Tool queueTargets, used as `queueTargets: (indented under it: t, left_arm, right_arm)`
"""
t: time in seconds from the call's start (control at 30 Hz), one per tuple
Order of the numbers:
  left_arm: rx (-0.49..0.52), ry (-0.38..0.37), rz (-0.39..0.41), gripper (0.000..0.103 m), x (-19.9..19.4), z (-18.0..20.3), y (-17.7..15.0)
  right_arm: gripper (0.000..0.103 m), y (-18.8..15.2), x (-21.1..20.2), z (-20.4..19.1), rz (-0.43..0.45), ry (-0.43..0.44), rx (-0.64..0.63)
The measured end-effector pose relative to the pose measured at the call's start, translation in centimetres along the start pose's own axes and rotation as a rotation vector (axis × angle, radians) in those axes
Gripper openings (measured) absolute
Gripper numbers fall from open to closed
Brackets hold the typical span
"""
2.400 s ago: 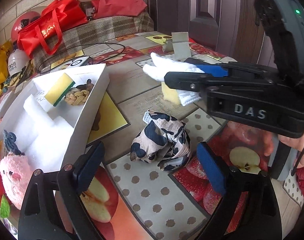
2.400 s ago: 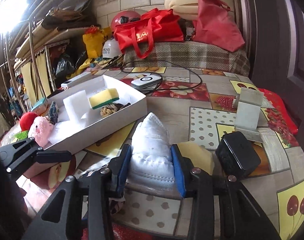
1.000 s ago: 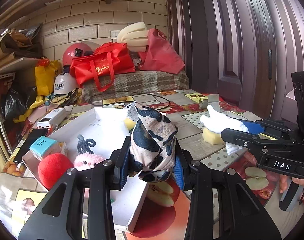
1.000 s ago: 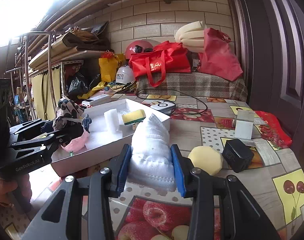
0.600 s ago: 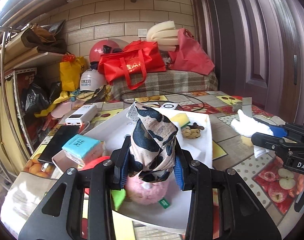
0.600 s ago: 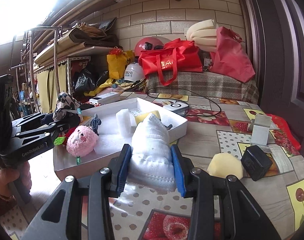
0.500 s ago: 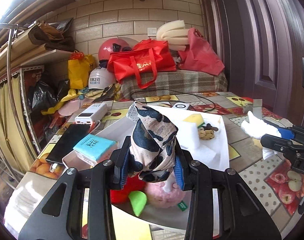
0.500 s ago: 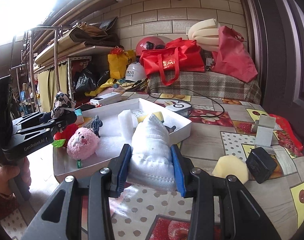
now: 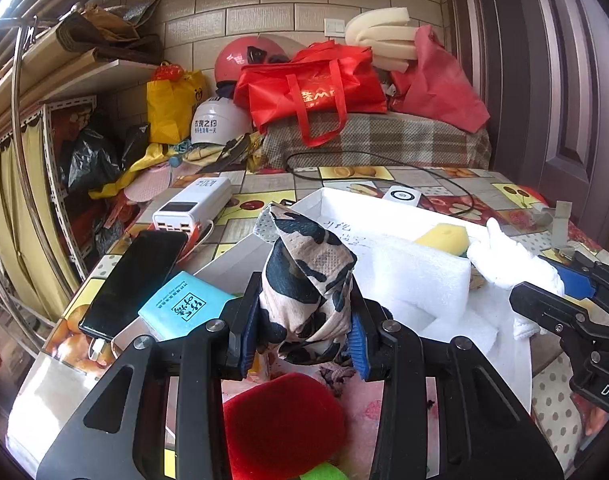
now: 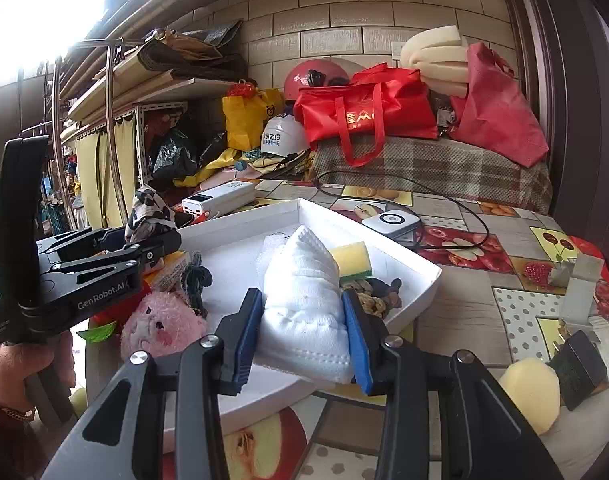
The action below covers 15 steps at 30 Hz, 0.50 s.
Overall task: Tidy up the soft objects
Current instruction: 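Carry the face mask and camouflage pouch with both grippers over the tray, then open both grippers to drop the face mask and camouflage pouch into the tray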
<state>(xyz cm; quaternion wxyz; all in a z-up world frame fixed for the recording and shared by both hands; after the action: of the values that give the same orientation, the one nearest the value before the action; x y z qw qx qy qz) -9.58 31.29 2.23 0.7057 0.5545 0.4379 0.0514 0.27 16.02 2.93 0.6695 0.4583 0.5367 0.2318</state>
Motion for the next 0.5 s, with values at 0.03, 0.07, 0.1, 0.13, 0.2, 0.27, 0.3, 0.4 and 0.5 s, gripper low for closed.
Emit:
queueTargets:
  t: [0.03, 0.07, 0.1, 0.13, 0.2, 0.27, 0.3, 0.4, 0.5]
  left_arm:
    - [-0.009, 0.001, -0.013, 0.037, 0.2, -0.2, 0.0]
    - [-0.016, 0.0, -0.02, 0.037, 0.4, -0.3, 0.0]
    - [-0.022, -0.003, -0.022, 0.037, 0.4, -0.4, 0.0]
    - [-0.027, -0.006, -0.021, 0.037, 0.5, -0.4, 0.1]
    - [-0.033, -0.003, -0.019, 0.037, 0.7, -0.5, 0.2]
    - [-0.034, 0.005, -0.017, 0.037, 0.8, -0.6, 0.4]
    - [-0.033, 0.006, -0.016, 0.037, 0.9, -0.5, 0.5]
    - [-0.022, 0.006, -0.01, 0.037, 1.0, -0.4, 0.7]
    - [-0.018, 0.002, -0.009, 0.037, 1.0, -0.3, 0.7]
  right_arm:
    - [0.04, 0.2, 0.3, -0.3, 0.0, 0.002, -0.009]
    - [0.04, 0.3, 0.6, -0.6, -0.001, 0.004, -0.019]
    - [0.04, 0.5, 0.9, -1.0, -0.003, 0.006, -0.031]
    - [0.04, 0.6, 1.2, -1.3, -0.005, 0.008, -0.041]
    - [0.04, 0.9, 1.8, -1.9, -0.01, 0.012, -0.055]
    - [0.04, 1.3, 2.4, -2.1, -0.015, 0.012, -0.057]
    - [0.04, 1.4, 2.7, -2.2, -0.018, 0.011, -0.055]
    - [0.04, 1.8, 3.5, -2.1, -0.025, 0.006, -0.041]
    - [0.04, 2.1, 4.0, -2.0, -0.033, 0.003, -0.029]
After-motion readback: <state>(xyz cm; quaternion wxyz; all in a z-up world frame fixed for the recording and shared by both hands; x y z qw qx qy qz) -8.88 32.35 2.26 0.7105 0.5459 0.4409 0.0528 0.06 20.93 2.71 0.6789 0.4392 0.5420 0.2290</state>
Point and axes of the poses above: each gripper's, at about its wrist camera, not at the fingertips, and x roughly the way its jaws point, z to its right, y to its top, the point moved 5 cm from there along x, roughly the way its jaws point, and after that the axes turned 7 degrees about -z, right-handed, at the moved point
